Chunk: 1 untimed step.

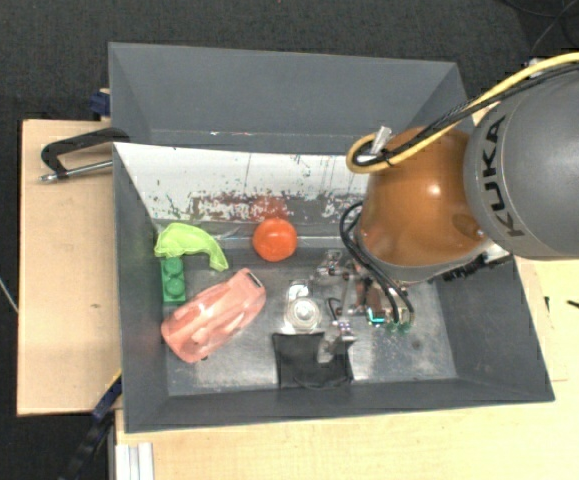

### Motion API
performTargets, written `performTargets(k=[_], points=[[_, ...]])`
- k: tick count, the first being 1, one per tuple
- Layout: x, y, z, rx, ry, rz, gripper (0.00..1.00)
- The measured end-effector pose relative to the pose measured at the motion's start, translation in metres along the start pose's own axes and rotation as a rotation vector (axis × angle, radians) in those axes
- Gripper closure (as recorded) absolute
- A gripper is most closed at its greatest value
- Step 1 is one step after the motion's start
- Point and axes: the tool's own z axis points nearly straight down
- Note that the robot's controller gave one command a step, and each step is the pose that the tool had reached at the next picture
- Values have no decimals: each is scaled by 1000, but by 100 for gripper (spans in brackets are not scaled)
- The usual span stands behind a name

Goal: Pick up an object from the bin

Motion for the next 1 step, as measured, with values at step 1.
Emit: performTargets(k=[1], points=[[-2, 0, -3, -1, -7, 1, 0]])
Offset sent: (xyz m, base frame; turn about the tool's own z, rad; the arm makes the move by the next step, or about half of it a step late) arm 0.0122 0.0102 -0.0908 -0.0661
